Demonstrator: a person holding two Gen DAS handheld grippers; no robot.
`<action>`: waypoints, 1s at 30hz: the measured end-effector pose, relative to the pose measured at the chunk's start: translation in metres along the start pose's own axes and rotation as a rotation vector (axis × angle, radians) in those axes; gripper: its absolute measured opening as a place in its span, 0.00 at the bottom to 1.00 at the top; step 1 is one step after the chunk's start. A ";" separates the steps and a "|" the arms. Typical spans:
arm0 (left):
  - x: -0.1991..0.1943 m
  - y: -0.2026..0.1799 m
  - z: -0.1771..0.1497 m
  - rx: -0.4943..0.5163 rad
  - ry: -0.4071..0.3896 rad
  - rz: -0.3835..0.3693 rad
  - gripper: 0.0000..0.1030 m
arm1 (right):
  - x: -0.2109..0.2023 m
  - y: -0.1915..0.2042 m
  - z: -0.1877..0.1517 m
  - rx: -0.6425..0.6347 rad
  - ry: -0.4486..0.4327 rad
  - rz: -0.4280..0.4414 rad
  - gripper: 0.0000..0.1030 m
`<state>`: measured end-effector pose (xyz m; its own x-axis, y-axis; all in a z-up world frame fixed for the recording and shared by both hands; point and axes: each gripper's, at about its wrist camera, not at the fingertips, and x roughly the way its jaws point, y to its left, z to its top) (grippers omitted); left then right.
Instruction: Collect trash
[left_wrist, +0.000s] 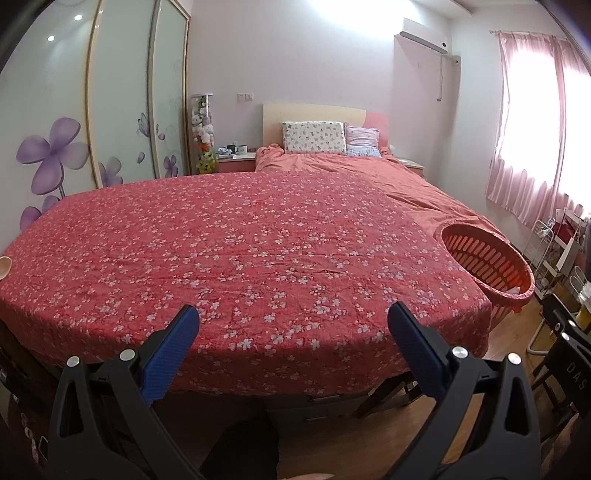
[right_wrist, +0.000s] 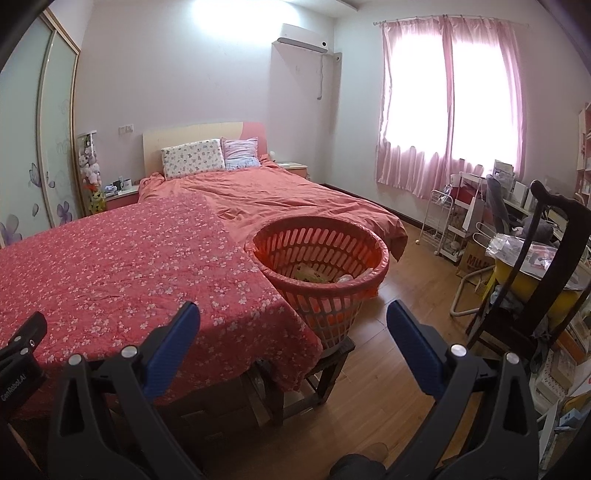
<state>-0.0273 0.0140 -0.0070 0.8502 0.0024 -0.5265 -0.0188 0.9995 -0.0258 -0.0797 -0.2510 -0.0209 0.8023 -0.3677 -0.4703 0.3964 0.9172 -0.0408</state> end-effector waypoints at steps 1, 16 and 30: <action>0.000 0.000 0.000 -0.001 0.000 -0.001 0.98 | 0.000 0.000 0.000 -0.001 0.000 0.001 0.96; -0.003 0.004 0.002 -0.016 -0.006 -0.003 0.98 | 0.003 0.001 -0.001 -0.003 0.005 0.008 0.96; -0.004 0.005 0.005 -0.018 -0.013 -0.002 0.98 | 0.003 0.003 -0.002 -0.002 0.002 0.010 0.96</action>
<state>-0.0280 0.0192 -0.0010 0.8571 0.0010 -0.5152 -0.0267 0.9987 -0.0424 -0.0769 -0.2492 -0.0242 0.8051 -0.3582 -0.4728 0.3874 0.9211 -0.0382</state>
